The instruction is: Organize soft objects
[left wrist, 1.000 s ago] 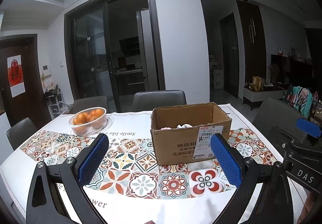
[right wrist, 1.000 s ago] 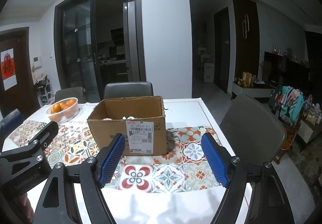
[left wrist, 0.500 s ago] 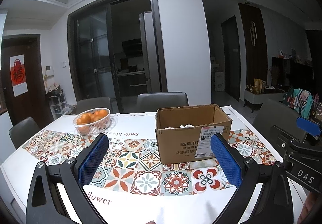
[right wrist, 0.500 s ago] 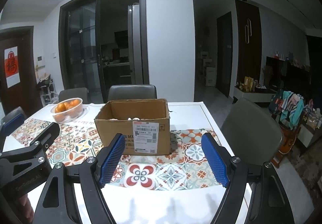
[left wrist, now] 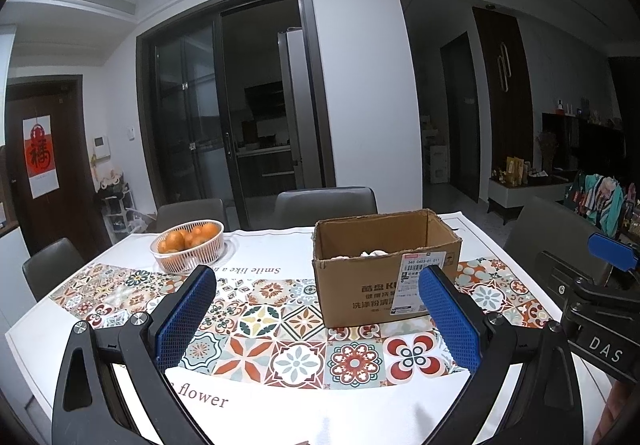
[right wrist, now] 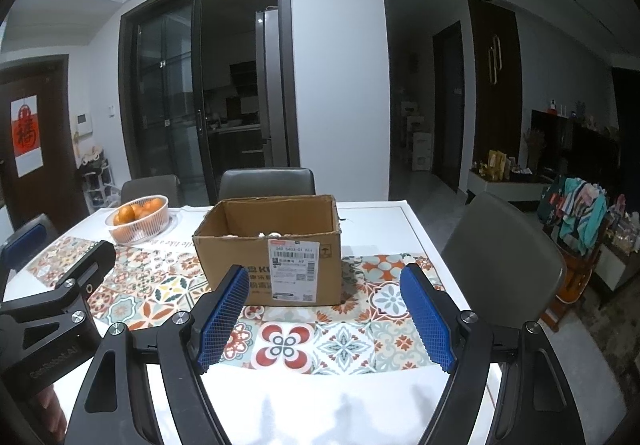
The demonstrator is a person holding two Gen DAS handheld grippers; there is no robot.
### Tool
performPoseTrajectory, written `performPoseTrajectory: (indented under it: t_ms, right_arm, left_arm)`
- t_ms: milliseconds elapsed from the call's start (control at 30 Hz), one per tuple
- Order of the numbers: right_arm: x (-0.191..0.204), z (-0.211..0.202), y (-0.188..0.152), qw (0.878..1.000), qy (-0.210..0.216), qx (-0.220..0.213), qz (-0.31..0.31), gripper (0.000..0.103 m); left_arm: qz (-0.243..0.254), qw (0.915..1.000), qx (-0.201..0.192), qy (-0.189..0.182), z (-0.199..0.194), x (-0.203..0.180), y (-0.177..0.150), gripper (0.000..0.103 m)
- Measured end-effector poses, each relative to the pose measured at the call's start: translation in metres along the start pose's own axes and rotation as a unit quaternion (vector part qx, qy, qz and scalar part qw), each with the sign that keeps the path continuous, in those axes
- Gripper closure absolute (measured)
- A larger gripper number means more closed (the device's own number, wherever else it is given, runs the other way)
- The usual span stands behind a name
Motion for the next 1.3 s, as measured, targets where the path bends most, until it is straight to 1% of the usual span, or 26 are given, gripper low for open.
performPoseTrajectory:
  t_ms: [1300]
  right_arm:
    - [-0.0001,-0.0016,-0.0016,1.0,0.001,0.0,0.001,0.024]
  left_arm:
    - [0.001,1.0,-0.003,0.001,-0.0049,0.0,0.0022,0.0]
Point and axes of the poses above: each gripper's, at about its wrist camera, not at the fingertips, and z roughly the way its jaws point, x to its left, y to its top, the point moved 9 cm from there along z, roughly the way its jaws point, and after that the axes turned 1 degree about -x, right-handed, at the moved point
